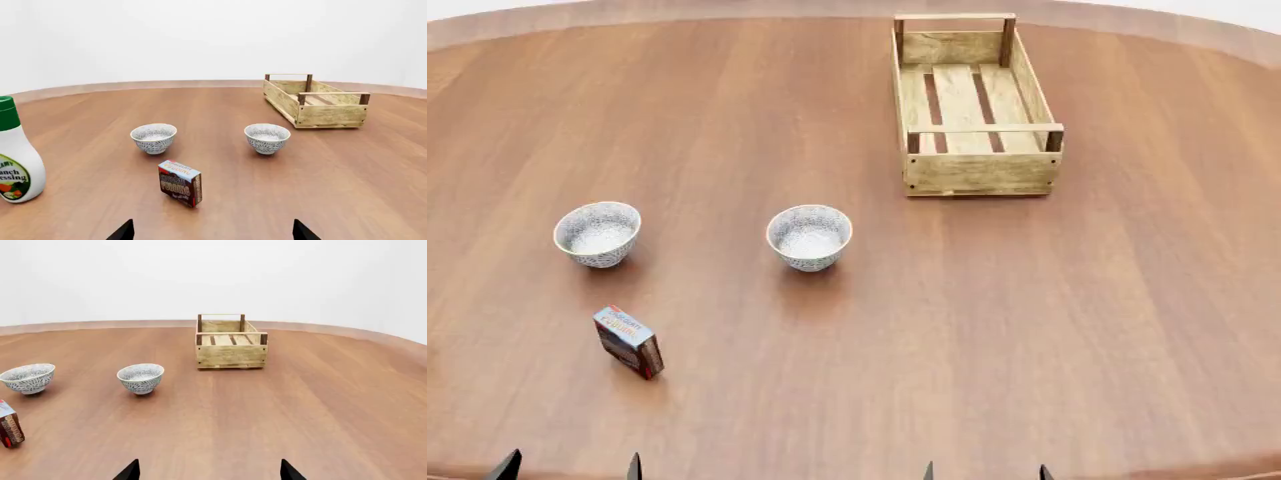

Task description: Stack the right bowl on the left bowl and place them in the tray.

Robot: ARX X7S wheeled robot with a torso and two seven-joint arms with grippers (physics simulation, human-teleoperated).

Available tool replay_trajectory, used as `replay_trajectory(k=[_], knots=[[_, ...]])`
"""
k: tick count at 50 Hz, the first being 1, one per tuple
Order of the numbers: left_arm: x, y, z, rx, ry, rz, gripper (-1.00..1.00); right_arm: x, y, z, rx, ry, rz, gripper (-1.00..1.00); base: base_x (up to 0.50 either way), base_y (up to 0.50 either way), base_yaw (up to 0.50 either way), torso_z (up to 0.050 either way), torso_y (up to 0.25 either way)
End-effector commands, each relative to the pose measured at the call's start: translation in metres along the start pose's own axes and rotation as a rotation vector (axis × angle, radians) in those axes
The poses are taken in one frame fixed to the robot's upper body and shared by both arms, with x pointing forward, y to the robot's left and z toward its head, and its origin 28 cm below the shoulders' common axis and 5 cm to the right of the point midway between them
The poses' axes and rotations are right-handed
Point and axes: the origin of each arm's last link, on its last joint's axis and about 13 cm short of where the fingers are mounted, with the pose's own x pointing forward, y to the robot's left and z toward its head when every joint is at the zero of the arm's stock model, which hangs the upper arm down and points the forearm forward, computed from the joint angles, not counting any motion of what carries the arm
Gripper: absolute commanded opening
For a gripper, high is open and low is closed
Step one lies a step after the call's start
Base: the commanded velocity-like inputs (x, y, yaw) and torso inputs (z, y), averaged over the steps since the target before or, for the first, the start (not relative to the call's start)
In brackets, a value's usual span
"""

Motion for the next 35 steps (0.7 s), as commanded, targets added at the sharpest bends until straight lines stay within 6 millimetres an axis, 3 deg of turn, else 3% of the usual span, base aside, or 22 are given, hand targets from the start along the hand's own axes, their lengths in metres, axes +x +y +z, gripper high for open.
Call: replay_trajectory(k=[1,21,35], knots=[[0.0000,0.0004,0.0001,-0.001,0.002,0.002,1.00,-0.0006,0.0000,0.0015,0.009,-0.010,-0.002,1.00,0.00,0.00,0.00,0.000,0.000],[0.0000,0.0014,0.0004,0.007,-0.007,0.013,1.00,-0.0007,0.0012,0.0009,-0.013,-0.004,-0.026,1.00,0.00,0.01,0.00,0.000,0.000],[0.0000,0.0018,0.0001,0.022,-0.014,0.020,1.00,-0.0023,0.0030,-0.0004,-0.017,-0.011,-0.004,1.00,0.00,0.50,0.00,0.000,0.000]])
